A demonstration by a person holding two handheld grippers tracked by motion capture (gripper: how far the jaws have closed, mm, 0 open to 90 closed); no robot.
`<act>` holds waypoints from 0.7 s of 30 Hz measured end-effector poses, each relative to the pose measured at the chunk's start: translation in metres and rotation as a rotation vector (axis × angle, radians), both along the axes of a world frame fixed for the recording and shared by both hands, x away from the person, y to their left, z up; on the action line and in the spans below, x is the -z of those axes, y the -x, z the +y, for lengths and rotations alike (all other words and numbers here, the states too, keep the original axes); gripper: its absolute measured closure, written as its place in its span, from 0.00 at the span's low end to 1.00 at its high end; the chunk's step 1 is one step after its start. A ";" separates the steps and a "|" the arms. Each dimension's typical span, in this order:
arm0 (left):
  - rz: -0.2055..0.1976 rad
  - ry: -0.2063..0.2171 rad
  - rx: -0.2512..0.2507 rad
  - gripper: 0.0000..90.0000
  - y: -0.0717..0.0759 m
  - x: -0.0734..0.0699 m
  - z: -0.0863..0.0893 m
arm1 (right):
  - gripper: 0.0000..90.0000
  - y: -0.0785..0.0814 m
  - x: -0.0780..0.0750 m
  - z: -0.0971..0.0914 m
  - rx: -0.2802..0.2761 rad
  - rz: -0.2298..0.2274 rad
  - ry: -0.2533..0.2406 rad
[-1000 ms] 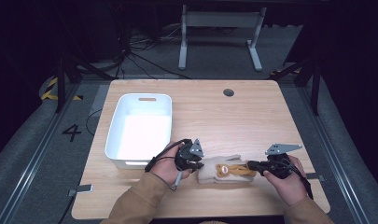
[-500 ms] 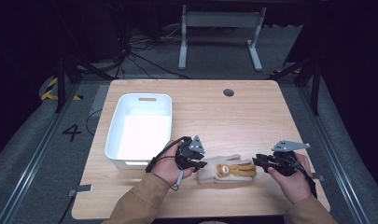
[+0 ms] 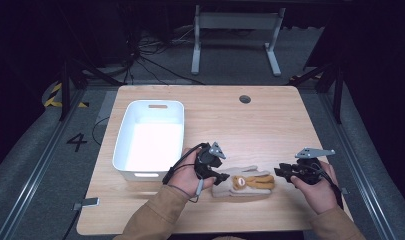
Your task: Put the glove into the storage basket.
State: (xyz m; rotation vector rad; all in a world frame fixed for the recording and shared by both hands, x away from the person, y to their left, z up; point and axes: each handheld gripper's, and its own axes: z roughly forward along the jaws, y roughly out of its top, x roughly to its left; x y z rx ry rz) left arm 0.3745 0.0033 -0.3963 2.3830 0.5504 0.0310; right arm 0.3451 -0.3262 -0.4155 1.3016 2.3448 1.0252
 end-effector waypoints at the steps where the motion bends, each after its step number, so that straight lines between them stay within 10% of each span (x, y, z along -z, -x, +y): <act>1: 0.005 0.000 -0.002 0.49 0.000 0.001 -0.001 | 0.74 0.000 0.000 0.000 0.000 0.005 -0.004; 21: 0.047 -0.141 0.095 0.27 -0.011 0.013 -0.022 | 0.72 -0.001 0.005 -0.001 -0.004 0.024 -0.007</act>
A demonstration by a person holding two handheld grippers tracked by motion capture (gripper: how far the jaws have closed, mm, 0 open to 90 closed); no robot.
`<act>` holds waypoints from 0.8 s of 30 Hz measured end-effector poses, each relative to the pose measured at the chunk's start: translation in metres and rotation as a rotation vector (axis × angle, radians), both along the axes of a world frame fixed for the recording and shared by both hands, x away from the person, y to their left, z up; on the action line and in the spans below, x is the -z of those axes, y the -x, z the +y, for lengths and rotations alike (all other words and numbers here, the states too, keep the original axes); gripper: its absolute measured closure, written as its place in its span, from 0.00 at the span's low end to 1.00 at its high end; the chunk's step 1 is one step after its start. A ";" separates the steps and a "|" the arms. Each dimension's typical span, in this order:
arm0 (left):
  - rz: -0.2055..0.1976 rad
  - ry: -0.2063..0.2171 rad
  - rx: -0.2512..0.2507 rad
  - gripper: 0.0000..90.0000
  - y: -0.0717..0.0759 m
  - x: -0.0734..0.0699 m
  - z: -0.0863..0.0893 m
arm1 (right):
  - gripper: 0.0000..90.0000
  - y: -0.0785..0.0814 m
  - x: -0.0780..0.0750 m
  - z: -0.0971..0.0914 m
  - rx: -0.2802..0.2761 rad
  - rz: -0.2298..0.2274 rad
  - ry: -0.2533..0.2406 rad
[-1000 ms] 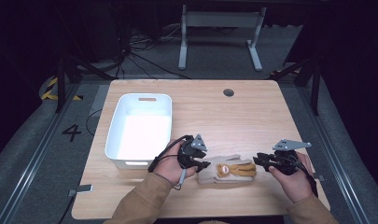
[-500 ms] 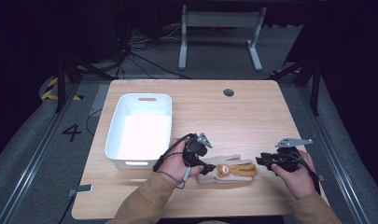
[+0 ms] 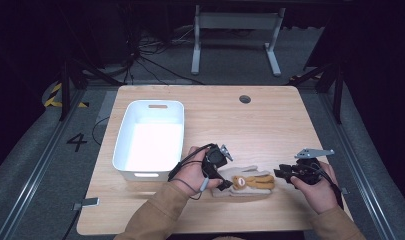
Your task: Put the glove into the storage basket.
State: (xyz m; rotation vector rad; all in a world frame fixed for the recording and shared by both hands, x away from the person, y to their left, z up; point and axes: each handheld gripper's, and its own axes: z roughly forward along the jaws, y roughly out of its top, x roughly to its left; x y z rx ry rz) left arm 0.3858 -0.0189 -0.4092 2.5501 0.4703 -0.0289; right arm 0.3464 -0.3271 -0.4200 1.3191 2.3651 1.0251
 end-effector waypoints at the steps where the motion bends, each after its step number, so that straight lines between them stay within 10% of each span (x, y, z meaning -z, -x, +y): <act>1: 0.008 -0.009 0.002 0.27 0.000 0.002 -0.001 | 0.72 0.000 0.000 0.000 -0.002 -0.001 0.001; 24: 0.031 -0.137 0.062 0.17 0.006 0.029 -0.018 | 0.70 0.001 0.003 0.004 -0.009 0.007 -0.005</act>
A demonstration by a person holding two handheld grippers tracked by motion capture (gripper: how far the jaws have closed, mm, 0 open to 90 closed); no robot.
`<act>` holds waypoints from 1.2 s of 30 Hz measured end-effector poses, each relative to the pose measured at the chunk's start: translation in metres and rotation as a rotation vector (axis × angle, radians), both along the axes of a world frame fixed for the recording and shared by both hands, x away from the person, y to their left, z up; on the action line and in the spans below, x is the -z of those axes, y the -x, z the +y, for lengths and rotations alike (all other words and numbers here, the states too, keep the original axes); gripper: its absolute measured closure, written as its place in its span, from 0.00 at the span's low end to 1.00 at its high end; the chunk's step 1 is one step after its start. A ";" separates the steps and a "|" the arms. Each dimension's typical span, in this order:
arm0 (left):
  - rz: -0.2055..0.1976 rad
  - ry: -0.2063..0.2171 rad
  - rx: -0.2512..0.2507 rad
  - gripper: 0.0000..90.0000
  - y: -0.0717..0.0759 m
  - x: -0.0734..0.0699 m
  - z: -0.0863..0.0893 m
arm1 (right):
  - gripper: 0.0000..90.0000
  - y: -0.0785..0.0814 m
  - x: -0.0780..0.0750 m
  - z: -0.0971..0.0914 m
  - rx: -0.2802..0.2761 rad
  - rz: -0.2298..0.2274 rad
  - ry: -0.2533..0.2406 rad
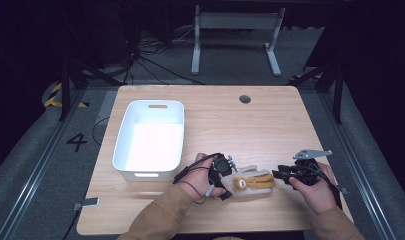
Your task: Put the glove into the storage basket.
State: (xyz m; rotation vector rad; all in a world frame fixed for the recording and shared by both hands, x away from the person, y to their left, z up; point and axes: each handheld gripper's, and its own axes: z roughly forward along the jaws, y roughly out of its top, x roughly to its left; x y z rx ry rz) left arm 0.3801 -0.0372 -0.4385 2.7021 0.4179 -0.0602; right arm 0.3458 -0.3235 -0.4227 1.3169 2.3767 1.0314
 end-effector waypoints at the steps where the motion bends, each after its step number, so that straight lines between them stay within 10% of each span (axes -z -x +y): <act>1: 0.000 0.000 0.000 0.17 0.000 0.000 0.000 | 0.70 0.000 0.000 0.000 0.000 0.000 0.000; 13: -0.074 -0.078 0.031 0.25 0.006 0.002 -0.008 | 0.70 0.000 0.000 0.000 -0.003 -0.004 0.000; 26: -0.085 -0.047 -0.037 0.67 0.003 -0.002 -0.003 | 0.71 0.000 0.000 -0.002 0.007 -0.009 -0.004; 36: -0.075 -0.017 -0.050 0.73 0.003 -0.008 0.001 | 0.71 -0.002 0.001 -0.006 0.017 -0.009 -0.014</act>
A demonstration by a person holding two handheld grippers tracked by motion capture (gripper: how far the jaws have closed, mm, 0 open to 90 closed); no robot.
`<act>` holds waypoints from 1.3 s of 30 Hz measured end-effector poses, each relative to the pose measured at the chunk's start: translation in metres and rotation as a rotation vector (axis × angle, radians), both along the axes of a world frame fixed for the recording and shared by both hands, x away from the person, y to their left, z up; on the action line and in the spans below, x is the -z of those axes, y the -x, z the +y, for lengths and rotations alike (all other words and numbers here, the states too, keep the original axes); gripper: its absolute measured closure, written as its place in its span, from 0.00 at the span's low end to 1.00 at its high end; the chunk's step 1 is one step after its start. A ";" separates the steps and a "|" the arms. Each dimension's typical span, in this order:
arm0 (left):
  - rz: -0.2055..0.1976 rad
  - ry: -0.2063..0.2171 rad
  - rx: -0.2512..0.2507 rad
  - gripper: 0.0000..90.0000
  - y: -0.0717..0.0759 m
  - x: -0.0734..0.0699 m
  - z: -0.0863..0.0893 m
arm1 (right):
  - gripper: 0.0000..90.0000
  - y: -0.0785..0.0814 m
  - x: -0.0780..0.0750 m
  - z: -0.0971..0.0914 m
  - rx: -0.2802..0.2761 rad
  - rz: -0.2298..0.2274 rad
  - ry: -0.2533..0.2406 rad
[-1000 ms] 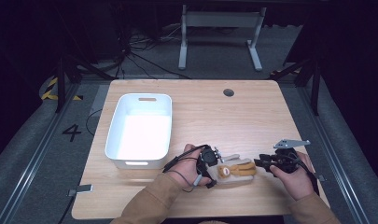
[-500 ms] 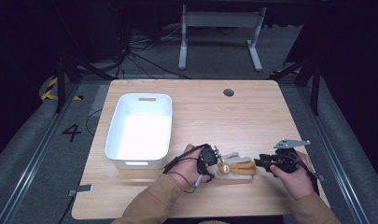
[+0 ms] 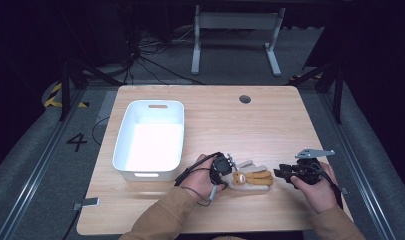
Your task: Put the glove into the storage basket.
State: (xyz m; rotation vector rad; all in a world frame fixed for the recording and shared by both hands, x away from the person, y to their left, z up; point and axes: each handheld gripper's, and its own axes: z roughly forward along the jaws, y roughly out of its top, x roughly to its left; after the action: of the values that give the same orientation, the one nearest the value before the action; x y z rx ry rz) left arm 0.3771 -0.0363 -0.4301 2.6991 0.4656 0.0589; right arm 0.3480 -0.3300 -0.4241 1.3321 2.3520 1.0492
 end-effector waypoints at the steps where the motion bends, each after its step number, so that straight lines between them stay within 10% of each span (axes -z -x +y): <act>1: 0.000 0.000 0.000 0.73 0.000 0.000 0.000 | 0.71 0.000 0.000 0.000 0.001 0.000 0.000; 22: -0.085 0.156 -0.126 0.74 -0.001 -0.071 0.046 | 0.75 -0.011 0.001 -0.002 0.019 -0.020 -0.014; 39: -0.120 0.235 -0.252 0.73 -0.008 -0.101 0.091 | 0.75 -0.020 0.006 0.009 -0.012 -0.001 -0.010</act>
State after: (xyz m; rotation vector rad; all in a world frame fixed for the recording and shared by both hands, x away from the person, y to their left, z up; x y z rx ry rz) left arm 0.3851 0.0542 -0.3289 2.3801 0.7254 0.2206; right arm 0.3683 -0.3213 -0.4296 1.3223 2.3603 1.0657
